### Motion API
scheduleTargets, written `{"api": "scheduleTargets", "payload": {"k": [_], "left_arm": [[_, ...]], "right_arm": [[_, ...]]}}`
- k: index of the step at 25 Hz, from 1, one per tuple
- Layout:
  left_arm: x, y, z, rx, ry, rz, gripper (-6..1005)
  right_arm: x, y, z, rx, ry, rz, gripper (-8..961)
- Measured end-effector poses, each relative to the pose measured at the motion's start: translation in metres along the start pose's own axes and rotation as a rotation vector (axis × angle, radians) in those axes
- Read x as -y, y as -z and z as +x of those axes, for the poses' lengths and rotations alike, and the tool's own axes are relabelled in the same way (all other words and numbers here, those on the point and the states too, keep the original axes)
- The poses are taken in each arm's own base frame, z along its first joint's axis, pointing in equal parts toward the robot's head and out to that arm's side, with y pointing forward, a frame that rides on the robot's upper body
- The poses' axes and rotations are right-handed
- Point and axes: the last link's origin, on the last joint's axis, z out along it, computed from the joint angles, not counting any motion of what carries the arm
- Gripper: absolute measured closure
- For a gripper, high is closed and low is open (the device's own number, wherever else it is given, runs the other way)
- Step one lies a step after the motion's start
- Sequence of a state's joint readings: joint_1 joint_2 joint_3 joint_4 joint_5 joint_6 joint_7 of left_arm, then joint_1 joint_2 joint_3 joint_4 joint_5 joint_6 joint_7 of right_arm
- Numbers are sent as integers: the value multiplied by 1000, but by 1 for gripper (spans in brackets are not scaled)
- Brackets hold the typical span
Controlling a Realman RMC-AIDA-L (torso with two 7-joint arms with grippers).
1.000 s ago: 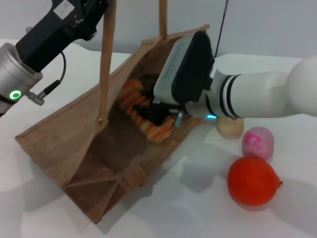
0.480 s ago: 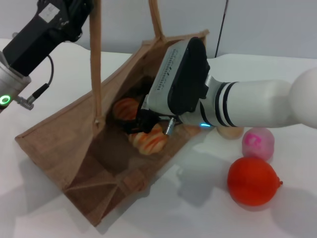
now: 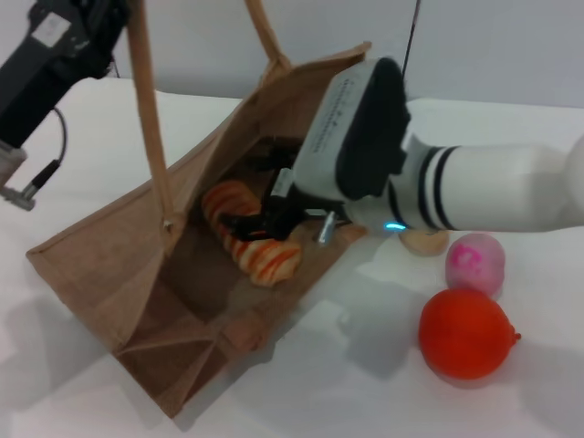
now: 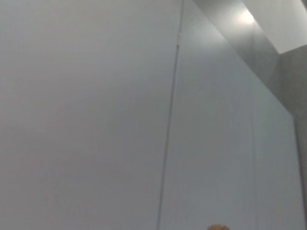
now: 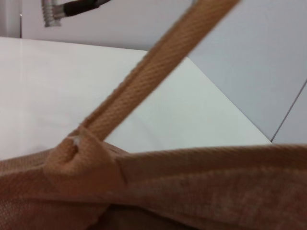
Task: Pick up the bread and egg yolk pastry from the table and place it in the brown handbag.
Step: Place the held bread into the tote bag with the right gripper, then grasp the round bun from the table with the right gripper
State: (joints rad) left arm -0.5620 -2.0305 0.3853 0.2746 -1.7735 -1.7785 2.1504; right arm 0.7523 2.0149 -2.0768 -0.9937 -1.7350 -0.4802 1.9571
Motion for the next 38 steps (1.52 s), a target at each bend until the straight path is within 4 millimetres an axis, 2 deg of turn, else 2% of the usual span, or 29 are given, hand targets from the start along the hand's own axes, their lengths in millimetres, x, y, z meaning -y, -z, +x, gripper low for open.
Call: {"api": "scheduleTargets", "payload": {"k": [8, 13, 19, 27, 38], "left_arm": [[8, 22, 7, -39, -40, 101, 886], [10, 33, 9, -50, -61, 148, 887], [11, 35, 8, -45, -64, 164, 887], [11, 34, 7, -46, -64, 162, 887], [11, 30, 4, -36, -55, 159, 886]], "right_arm": [[28, 38, 23, -24, -92, -43, 113], [44, 60, 42, -51, -135, 0, 115], [65, 84, 65, -65, -205, 100, 118], [69, 84, 96, -162, -256, 120, 121], [74, 70, 115, -259, -292, 110, 126]]}}
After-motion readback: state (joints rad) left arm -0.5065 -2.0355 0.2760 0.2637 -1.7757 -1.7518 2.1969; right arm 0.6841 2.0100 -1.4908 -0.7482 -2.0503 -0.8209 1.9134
